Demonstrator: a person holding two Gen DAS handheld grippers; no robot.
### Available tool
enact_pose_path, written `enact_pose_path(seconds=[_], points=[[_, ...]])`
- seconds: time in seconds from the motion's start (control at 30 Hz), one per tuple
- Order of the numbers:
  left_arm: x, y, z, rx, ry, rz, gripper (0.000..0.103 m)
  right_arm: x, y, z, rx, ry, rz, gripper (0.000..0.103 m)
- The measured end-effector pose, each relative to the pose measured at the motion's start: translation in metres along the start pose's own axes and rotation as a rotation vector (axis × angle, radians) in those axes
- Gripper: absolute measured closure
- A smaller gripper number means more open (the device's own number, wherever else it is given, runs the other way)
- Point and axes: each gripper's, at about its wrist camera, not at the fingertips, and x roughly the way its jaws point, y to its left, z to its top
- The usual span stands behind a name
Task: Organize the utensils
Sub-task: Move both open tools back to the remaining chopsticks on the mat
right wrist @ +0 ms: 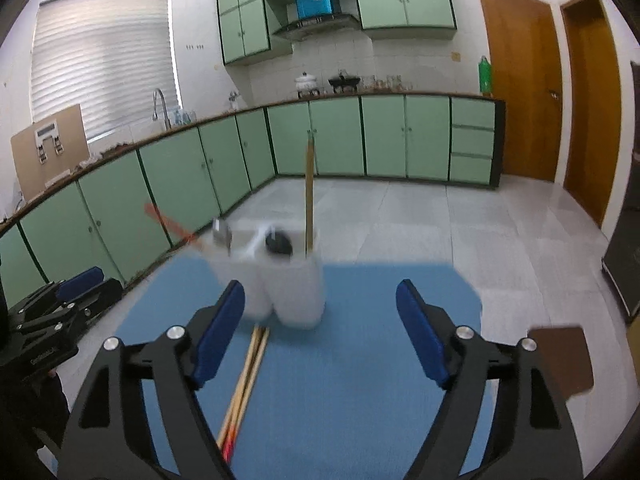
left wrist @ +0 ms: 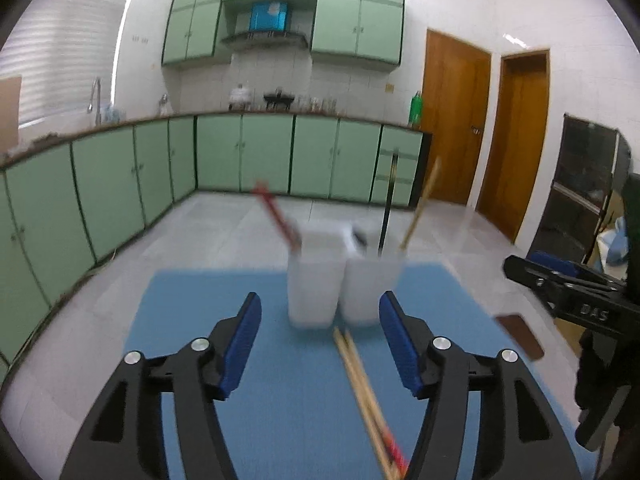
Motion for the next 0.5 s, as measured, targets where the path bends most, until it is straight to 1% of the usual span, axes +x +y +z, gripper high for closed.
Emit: enact_pose_path(seconds=[0.07, 0.1, 0.2, 0.3, 0.37, 0.5], points=[[0.001, 0.000, -0.023, 0.008, 0.039, 0.018, 0.043, -0.001, 0.004, -0.027, 0.007, 0.034, -0.005, 0.026], [0.003, 0.002, -0.036, 0.006, 0.068, 0.022, 0.043, -0.001, 0.006, -0.035, 0.009, 0.045, -0.009, 0.026], [0.006, 0.006, -0.062, -0.008, 0.123, 0.039, 0.043, 0.003, 0.010, -0.069, 0.028, 0.100, -0.011, 0.026], [0.011, 0.007, -0.086, -0.021, 0.183, 0.049, 0.043, 0.008, 0.015, -0.091, 0.033, 0.145, -0.013, 0.026], [0.013, 0.007, -0.094, -0.018, 0.207, 0.054, 0.043, 0.010, 0.019, -0.107, 0.027, 0.174, -0.013, 0.026], [0.016, 0.007, -0.109, -0.032, 0.250, 0.056, 0.043, 0.012, 0.025, -0.122, 0.034, 0.206, -0.011, 0.026]])
